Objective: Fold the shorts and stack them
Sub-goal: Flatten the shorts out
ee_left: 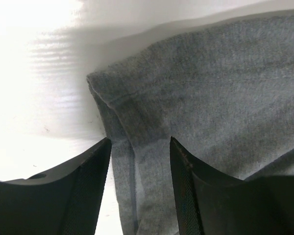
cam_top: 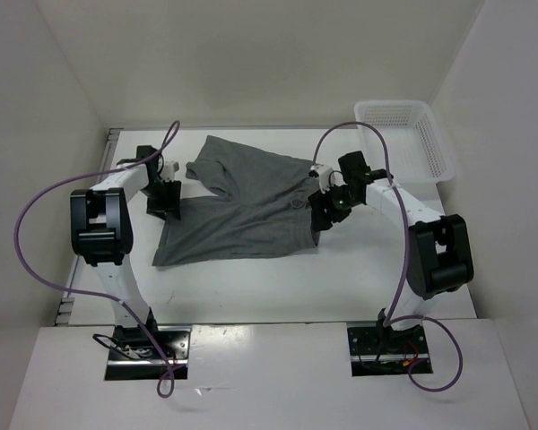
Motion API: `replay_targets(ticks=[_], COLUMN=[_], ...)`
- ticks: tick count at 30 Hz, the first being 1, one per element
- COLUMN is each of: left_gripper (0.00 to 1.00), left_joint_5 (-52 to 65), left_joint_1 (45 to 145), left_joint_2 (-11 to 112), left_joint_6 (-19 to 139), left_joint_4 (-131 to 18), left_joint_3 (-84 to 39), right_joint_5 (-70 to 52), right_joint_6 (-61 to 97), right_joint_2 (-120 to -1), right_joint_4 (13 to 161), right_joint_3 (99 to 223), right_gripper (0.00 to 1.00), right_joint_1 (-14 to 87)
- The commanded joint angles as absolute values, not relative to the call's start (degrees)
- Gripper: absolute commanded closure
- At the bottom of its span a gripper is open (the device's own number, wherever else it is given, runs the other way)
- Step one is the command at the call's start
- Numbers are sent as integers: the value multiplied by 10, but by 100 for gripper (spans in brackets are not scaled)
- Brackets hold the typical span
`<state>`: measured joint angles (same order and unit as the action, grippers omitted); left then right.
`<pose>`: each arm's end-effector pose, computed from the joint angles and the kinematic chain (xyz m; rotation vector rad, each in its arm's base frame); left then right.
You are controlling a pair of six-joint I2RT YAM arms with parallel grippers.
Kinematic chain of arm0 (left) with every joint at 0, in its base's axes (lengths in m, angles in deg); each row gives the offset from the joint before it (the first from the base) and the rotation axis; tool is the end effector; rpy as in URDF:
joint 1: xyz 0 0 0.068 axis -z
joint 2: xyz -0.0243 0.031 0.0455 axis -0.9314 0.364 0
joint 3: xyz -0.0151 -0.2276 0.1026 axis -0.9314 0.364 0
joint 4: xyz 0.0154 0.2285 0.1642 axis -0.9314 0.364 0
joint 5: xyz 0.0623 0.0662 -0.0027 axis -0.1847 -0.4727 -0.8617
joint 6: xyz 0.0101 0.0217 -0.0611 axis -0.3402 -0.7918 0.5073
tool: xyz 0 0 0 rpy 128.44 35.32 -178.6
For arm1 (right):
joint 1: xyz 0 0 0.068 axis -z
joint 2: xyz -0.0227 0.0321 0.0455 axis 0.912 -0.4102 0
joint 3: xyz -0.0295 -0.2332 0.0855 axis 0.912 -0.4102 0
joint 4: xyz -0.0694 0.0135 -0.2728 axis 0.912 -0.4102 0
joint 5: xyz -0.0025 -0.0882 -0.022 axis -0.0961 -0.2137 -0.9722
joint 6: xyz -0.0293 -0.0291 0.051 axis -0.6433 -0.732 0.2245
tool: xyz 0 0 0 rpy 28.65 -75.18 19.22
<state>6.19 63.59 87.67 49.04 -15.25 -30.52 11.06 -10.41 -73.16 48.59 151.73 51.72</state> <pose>0.4070 0.0290 0.1212 -0.1000 2.8224 -0.1746 0.3325 0.1081 0.1738 -0.9367 2.4692 0.6127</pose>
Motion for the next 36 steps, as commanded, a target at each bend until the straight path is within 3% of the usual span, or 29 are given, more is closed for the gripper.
replay_targets(ticks=[1,6,13,25,31,33,34,36], left_gripper=[41,37,37,45,60,72,84,87], left_joint_5=[79,8,13,14,30,30,30,30], left_joint_1=[643,662,675,675,675,675,675,675], left_joint_2=[863,808,820,876,893,899,899,899], left_joint_6=[488,488,488,488,488,488,488,488], left_joint_4=[-177,-220,-208,-220,-214,-214,-214,-214], left_joint_3=[-315,-291,-291,-293,-304,-304,-309,-314], right_joint_5=[119,92,97,97,122,130,138,146], right_joint_6=[-106,-94,-94,-89,-125,-144,-151,-174], right_joint_2=[-713,-718,-724,-729,-729,-729,-729,-729], right_joint_4=[506,529,536,536,515,503,503,483], right_joint_3=[1509,1504,1504,1504,1504,1504,1504,1504], right_gripper=[34,35,36,38,38,38,36,36], right_joint_1=[503,503,498,498,485,479,479,479])
